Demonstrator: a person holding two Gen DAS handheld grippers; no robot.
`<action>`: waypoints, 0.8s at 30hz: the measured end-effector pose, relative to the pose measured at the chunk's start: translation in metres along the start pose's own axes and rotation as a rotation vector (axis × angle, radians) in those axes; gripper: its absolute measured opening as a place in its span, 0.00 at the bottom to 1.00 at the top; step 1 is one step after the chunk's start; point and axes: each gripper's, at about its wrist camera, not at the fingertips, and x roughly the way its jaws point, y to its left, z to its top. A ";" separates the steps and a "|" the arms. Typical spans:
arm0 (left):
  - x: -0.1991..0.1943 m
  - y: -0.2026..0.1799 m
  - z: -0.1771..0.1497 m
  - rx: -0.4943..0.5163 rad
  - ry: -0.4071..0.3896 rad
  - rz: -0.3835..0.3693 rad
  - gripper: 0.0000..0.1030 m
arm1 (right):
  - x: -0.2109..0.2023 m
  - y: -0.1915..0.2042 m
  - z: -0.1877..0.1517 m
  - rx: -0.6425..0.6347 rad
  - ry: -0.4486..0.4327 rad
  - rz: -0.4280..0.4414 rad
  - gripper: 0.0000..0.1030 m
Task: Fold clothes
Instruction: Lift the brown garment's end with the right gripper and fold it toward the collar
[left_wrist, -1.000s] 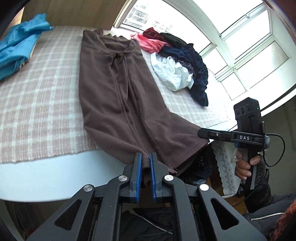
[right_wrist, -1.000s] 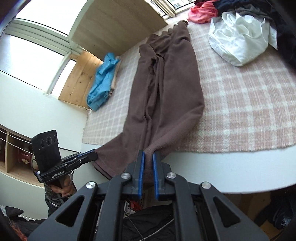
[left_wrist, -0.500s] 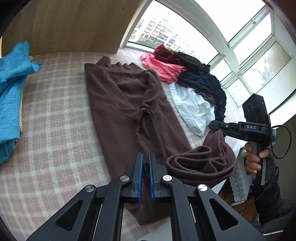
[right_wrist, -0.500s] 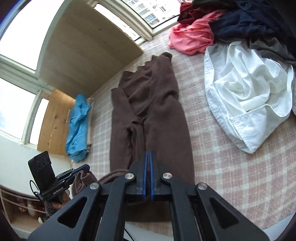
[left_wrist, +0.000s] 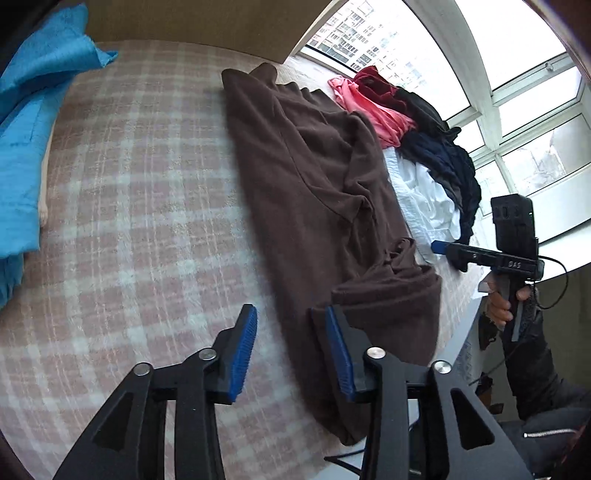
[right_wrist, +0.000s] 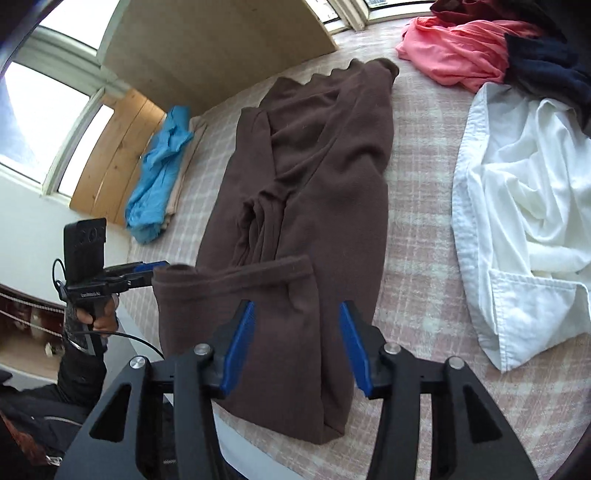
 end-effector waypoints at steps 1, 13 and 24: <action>0.006 -0.005 -0.006 -0.002 0.018 -0.008 0.42 | 0.003 0.002 -0.003 -0.022 0.012 0.004 0.46; 0.056 -0.038 -0.021 0.039 0.092 0.122 0.42 | 0.047 0.022 -0.017 -0.292 0.097 -0.062 0.54; 0.031 -0.070 -0.031 0.156 -0.002 0.208 0.04 | 0.019 0.014 -0.029 -0.181 0.033 -0.009 0.09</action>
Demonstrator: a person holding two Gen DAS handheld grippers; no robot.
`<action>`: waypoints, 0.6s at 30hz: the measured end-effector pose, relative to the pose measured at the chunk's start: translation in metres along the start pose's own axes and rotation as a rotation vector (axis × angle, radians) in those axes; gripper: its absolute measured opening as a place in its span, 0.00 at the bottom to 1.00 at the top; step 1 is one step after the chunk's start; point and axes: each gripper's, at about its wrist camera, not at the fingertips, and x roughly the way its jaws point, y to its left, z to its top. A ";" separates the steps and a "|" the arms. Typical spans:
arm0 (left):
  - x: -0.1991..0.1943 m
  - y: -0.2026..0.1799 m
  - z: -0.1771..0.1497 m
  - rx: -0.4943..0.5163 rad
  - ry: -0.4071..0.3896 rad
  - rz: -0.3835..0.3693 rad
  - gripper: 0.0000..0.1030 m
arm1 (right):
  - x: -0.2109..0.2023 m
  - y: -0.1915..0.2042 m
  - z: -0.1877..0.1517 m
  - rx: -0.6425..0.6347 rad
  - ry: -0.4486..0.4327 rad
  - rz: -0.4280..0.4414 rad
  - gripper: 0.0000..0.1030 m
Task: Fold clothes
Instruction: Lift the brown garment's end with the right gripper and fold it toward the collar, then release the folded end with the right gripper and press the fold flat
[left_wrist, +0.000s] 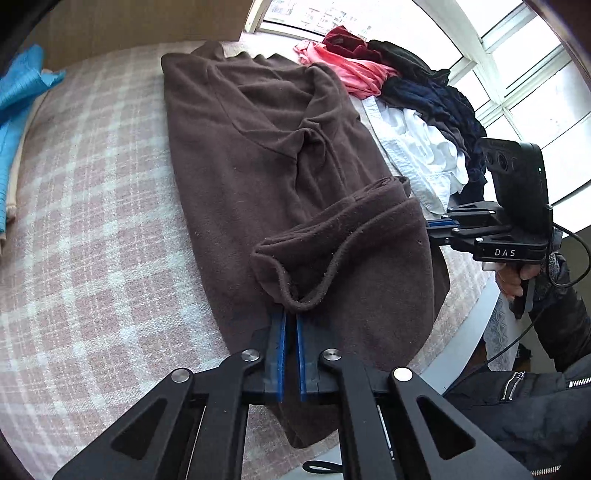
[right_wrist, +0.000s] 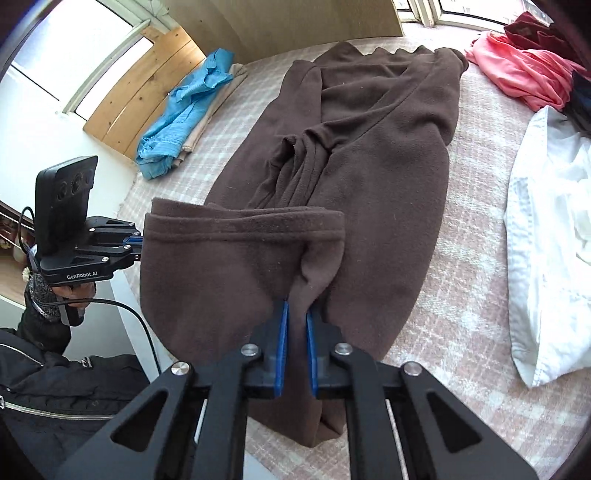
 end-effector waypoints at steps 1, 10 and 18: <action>-0.007 0.000 0.000 -0.002 -0.018 0.027 0.04 | -0.005 -0.003 -0.003 0.030 -0.013 -0.004 0.09; 0.028 0.030 0.006 -0.024 0.044 0.199 0.04 | 0.004 -0.015 -0.020 0.131 -0.002 -0.135 0.12; -0.043 0.028 0.008 0.030 -0.090 0.141 0.13 | -0.048 0.009 -0.012 0.075 -0.152 -0.201 0.17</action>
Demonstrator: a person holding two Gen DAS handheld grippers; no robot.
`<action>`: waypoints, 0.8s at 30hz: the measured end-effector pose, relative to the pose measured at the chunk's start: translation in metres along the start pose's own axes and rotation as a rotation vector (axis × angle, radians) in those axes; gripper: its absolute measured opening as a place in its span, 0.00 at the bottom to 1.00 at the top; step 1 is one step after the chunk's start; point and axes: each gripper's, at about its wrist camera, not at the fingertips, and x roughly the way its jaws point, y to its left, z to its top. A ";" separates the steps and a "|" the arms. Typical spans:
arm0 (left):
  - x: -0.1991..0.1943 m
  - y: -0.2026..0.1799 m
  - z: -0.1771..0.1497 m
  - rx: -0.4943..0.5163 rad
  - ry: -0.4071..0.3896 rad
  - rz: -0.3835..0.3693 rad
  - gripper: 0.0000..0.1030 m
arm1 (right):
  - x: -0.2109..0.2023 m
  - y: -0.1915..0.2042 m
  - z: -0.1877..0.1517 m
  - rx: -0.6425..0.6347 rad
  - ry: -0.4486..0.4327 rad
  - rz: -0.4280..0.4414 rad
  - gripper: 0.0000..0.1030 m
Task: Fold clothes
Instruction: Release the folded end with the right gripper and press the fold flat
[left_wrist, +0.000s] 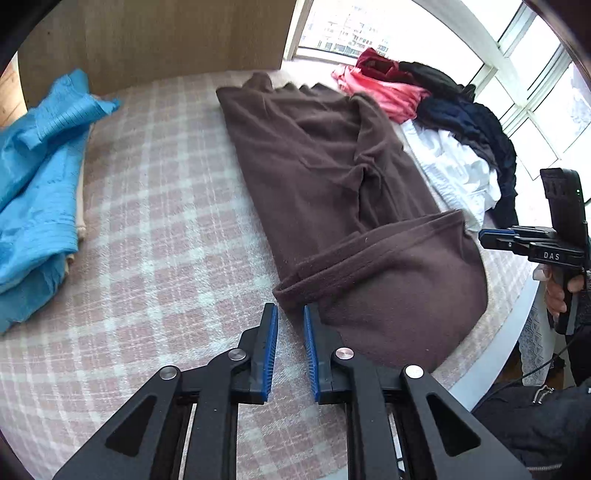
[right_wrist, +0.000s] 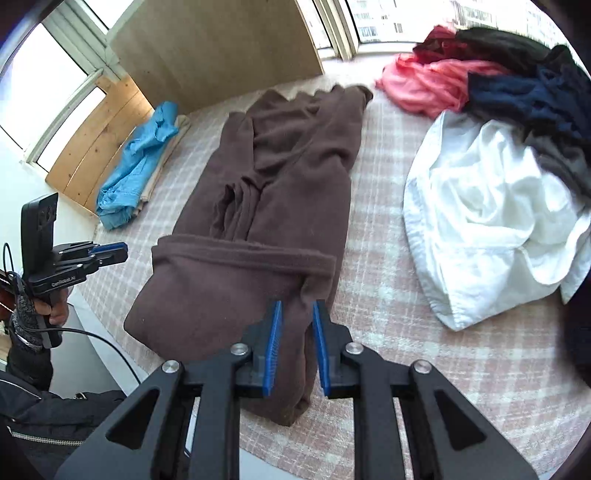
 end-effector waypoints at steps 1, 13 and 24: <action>-0.009 -0.004 -0.001 0.024 -0.007 -0.028 0.13 | -0.003 0.007 0.002 -0.022 -0.012 0.005 0.17; 0.069 -0.040 0.025 0.187 0.058 -0.132 0.10 | 0.097 0.055 0.013 -0.152 0.146 0.036 0.11; 0.004 -0.005 -0.015 0.118 0.061 -0.175 0.18 | 0.047 0.087 -0.001 -0.209 0.099 0.146 0.14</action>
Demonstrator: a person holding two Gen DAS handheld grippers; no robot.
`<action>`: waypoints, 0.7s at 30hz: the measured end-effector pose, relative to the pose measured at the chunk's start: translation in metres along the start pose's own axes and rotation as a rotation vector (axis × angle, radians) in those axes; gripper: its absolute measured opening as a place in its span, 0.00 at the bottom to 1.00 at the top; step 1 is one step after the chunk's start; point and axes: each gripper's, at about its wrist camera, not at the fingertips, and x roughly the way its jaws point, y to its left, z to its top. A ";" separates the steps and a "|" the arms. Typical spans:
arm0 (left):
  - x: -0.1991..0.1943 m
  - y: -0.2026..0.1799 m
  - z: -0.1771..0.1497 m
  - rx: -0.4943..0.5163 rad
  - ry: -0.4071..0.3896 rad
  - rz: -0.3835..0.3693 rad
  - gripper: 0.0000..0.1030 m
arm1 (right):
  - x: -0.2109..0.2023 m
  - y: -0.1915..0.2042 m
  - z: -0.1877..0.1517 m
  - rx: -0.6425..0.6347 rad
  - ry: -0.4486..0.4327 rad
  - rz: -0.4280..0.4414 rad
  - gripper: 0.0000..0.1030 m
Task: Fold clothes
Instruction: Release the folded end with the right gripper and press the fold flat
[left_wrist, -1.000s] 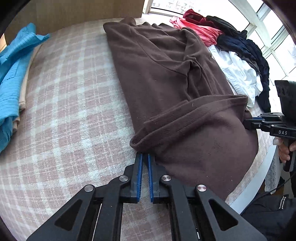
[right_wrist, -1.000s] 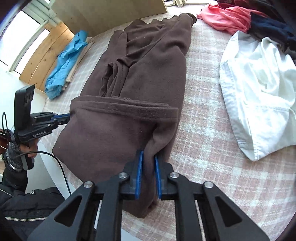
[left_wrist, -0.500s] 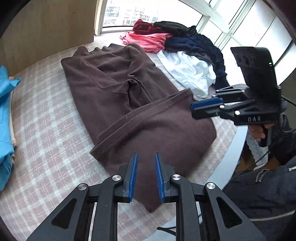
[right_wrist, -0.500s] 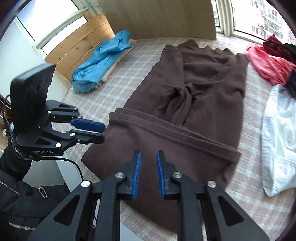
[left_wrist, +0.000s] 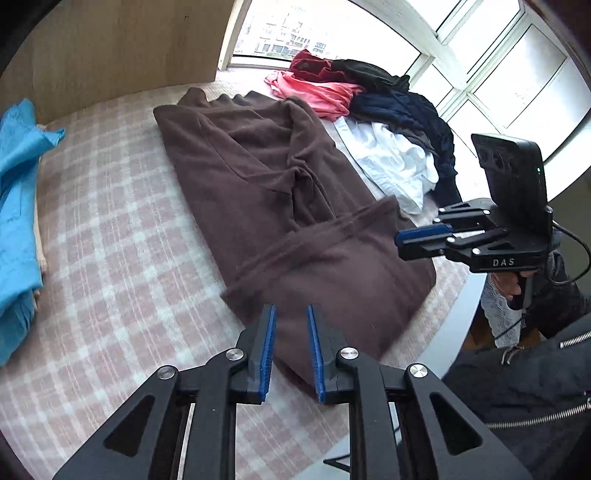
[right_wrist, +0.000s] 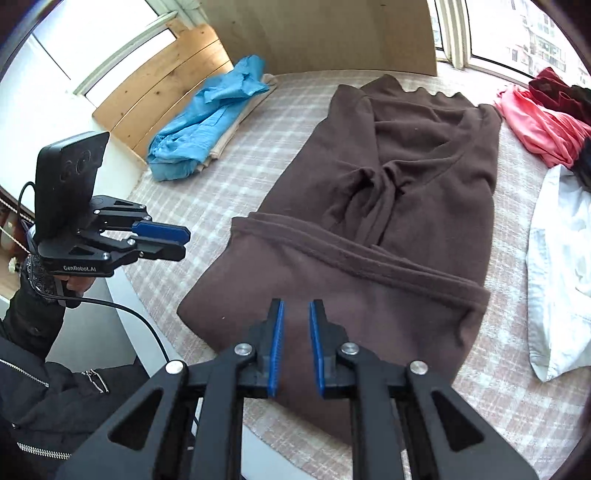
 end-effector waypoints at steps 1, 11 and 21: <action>0.001 -0.003 -0.012 0.009 0.021 0.016 0.18 | 0.003 0.004 0.000 -0.003 0.005 0.007 0.14; 0.016 -0.033 -0.060 0.178 0.018 -0.111 0.24 | 0.055 0.055 0.049 -0.134 0.080 0.058 0.14; 0.029 -0.034 -0.045 0.223 -0.021 -0.176 0.29 | 0.084 0.002 0.039 0.111 0.137 0.003 0.00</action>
